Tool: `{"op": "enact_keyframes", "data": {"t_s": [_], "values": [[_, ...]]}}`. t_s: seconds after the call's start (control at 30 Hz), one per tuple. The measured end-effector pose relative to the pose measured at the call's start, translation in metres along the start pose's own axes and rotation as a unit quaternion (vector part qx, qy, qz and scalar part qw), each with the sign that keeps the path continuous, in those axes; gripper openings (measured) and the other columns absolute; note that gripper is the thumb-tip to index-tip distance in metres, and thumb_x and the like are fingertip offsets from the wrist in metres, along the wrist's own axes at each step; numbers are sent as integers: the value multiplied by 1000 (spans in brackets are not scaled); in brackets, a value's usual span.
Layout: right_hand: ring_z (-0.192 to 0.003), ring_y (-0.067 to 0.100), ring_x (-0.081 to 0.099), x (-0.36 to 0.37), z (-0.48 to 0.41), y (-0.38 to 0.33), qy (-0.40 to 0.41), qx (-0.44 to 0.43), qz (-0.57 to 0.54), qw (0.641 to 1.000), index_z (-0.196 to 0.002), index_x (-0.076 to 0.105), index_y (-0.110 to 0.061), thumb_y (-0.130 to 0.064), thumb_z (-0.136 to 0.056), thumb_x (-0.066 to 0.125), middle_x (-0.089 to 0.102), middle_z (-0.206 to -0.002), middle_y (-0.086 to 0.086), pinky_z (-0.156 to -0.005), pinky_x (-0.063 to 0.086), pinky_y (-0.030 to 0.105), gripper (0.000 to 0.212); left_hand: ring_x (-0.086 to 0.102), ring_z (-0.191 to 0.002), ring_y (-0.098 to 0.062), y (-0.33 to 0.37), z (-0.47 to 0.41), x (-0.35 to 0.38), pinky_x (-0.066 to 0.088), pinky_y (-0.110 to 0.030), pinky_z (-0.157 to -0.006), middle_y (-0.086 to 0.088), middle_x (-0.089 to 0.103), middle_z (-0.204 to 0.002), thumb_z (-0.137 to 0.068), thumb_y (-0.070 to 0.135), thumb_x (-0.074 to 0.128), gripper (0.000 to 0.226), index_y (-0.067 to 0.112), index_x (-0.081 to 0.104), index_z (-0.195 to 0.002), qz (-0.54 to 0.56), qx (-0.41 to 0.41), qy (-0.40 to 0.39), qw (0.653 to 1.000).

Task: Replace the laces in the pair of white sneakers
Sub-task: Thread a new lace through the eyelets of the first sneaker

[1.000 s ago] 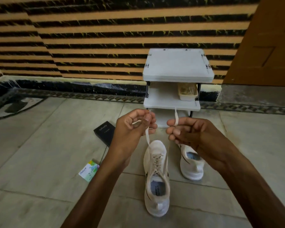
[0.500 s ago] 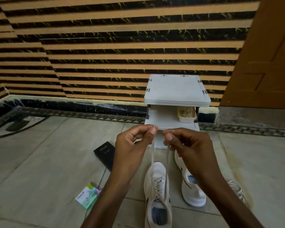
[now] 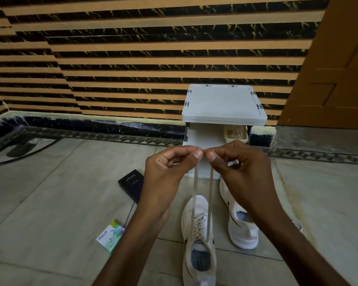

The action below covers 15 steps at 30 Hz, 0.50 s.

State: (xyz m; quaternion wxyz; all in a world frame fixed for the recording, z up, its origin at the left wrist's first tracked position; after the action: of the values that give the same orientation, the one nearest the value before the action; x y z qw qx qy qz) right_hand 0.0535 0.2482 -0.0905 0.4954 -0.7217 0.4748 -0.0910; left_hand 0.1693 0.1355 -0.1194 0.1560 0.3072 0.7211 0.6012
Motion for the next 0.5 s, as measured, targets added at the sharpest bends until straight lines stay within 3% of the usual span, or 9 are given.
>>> {"op": "enact_keyframes", "data": {"t_s": [0.3, 0.5], "values": [[-67, 9, 61, -6, -3, 5, 6, 28, -47, 998, -82, 79, -25, -24, -80, 76, 70, -70, -11, -63, 45, 14, 4, 67, -76, 1, -2, 1, 1, 49, -10, -68, -1, 76, -90, -80, 16, 75, 17, 10, 76, -96, 5, -9, 9, 1000], [-64, 3, 57, -5, -4, 12, -18, 53, -95, 994, -86, 79, -21, -23, -81, 75, 70, -70, -9, -60, 43, 14, 8, 68, -76, -1, -2, 0, 2, 49, -10, -66, -4, 76, -89, -75, 18, 77, 22, 7, 75, -95, 12, -20, 13, 1000]]}}
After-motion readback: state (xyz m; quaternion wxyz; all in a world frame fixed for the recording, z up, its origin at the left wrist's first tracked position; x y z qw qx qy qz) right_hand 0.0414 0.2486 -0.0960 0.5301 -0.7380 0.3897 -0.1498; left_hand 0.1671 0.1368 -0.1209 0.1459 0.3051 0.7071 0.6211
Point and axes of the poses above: each hand's wrist, its own z-axis away from the middle knuckle, its own x-axis out of the palm, y = z × x, the point moved 7 cm from there along -z, towards the middle knuckle
